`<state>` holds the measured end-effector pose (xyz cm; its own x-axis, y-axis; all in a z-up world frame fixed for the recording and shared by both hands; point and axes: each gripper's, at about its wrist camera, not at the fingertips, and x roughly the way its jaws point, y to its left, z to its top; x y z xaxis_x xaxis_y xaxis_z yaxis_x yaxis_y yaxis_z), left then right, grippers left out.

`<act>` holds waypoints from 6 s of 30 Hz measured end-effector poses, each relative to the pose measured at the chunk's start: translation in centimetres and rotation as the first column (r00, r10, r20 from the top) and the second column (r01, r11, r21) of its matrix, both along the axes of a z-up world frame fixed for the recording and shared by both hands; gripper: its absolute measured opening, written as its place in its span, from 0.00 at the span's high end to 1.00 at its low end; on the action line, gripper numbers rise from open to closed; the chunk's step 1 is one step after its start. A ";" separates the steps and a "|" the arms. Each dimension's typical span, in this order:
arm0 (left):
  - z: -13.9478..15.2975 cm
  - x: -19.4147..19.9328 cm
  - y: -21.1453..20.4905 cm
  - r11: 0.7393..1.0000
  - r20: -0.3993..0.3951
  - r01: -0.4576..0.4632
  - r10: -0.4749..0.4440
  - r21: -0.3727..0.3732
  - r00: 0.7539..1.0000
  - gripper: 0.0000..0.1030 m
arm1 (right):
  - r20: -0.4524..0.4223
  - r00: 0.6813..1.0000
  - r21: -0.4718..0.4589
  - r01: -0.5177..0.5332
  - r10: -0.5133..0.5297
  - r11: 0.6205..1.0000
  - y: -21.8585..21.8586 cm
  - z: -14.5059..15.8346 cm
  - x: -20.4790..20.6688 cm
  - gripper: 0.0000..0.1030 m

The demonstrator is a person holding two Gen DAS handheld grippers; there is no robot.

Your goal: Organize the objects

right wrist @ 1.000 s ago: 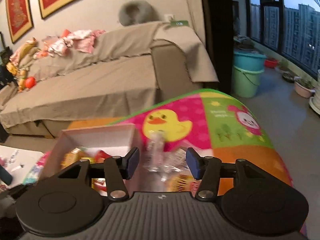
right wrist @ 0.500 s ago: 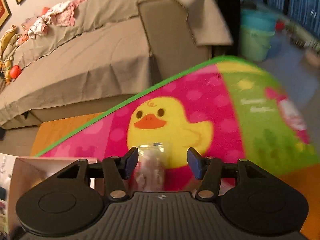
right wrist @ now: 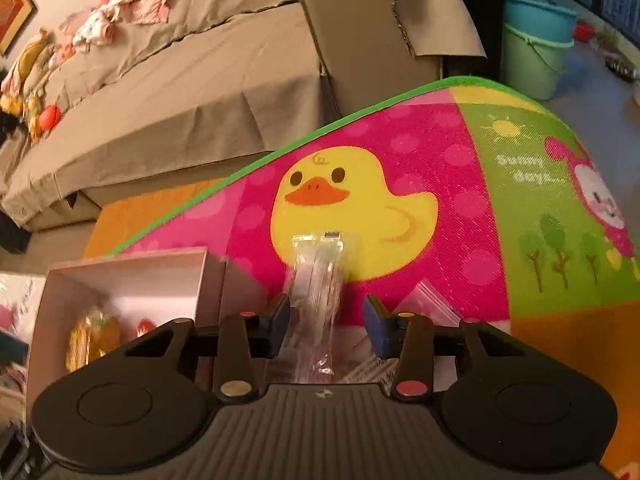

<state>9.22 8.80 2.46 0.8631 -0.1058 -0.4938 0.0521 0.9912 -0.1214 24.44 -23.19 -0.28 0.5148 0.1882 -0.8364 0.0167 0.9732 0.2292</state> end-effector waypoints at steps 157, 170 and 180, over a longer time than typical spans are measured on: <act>0.1 -0.4 -0.2 1.000 -0.006 0.009 -0.009 0.007 1.000 0.84 | 0.334 0.940 -0.185 -0.012 0.074 0.983 3.5 8.4 -21.1 0.32; 0.1 -0.5 -0.3 1.000 -0.005 0.010 -0.010 0.008 1.000 0.84 | 0.157 0.980 -0.132 0.142 -0.121 0.981 -3.2 0.8 -28.6 0.16; 0.1 -0.5 -0.3 1.000 -0.005 0.011 -0.011 0.010 1.000 0.84 | 0.122 0.974 -0.036 0.195 -0.189 0.980 -3.7 -1.6 -28.8 0.15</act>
